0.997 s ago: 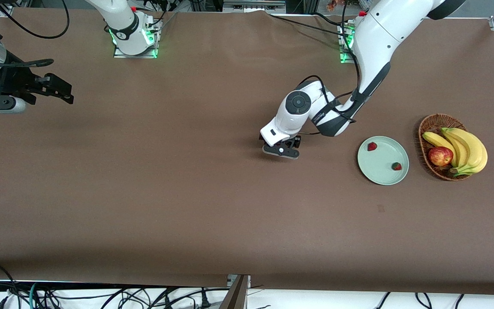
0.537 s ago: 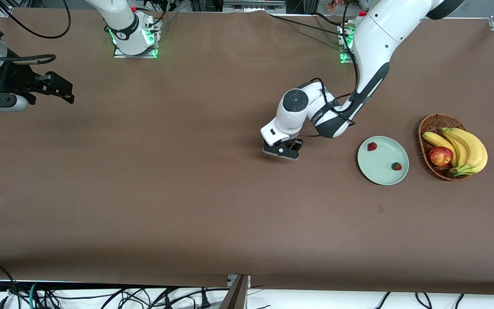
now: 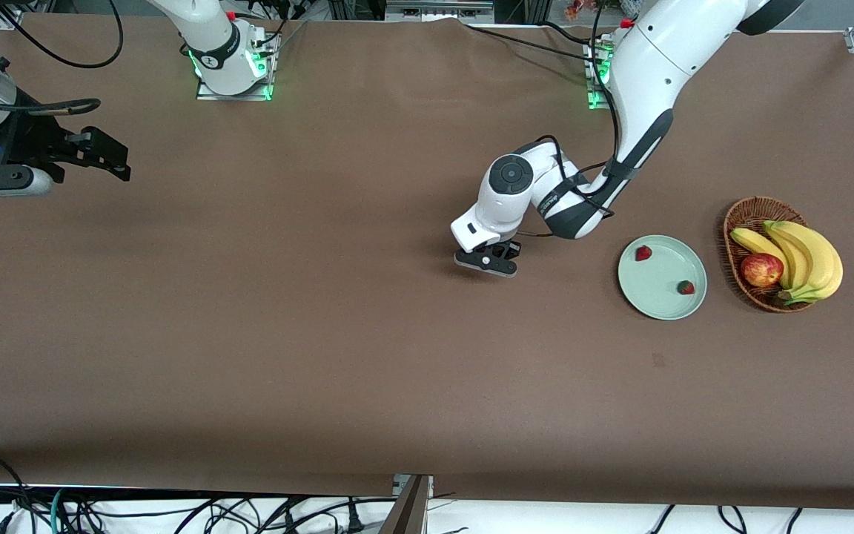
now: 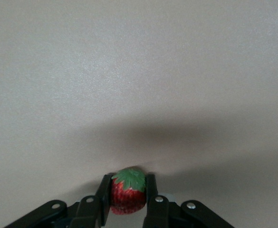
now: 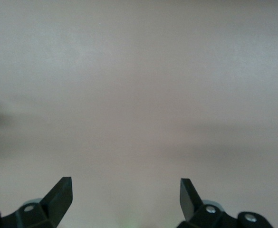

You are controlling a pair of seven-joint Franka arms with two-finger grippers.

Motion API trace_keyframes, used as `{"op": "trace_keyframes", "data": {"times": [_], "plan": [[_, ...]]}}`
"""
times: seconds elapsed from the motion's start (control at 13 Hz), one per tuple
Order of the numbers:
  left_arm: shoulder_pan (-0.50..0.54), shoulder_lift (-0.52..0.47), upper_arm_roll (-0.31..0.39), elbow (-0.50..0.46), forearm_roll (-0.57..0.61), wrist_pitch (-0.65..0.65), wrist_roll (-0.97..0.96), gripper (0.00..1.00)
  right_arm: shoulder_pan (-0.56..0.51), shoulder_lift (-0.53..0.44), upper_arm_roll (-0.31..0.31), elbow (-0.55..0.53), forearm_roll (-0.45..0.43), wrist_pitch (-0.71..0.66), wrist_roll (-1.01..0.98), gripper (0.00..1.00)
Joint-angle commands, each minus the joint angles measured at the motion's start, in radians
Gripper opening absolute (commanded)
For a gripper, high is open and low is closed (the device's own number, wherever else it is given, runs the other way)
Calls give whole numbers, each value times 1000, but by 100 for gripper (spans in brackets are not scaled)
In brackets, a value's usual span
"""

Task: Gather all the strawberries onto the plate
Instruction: 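Carry the strawberry with the left gripper over the green plate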

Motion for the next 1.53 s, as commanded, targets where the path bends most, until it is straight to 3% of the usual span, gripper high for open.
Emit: {"op": "trace_keyframes", "data": {"times": [0.0,0.31,0.61,1.0,1.3,1.46], "plan": [[9,-35,2,1,30,-21,-16,18,1,11,-1,27,-17,-12,3,100],[29,-138,-6,7,20,-226,48,18,4,13,1,27,-62,-6,7,100],[147,-164,-55,15,-43,-334,353,18,7,11,4,27,-56,2,10,100],[409,-160,-151,9,-46,-360,872,18,7,2,24,77,-57,-12,6,100],[598,-161,-162,6,-138,-388,1331,20,7,-10,33,81,-57,-52,4,100],[678,-146,-162,7,-166,-384,1526,21,12,-10,68,81,-68,-52,4,100]]}}
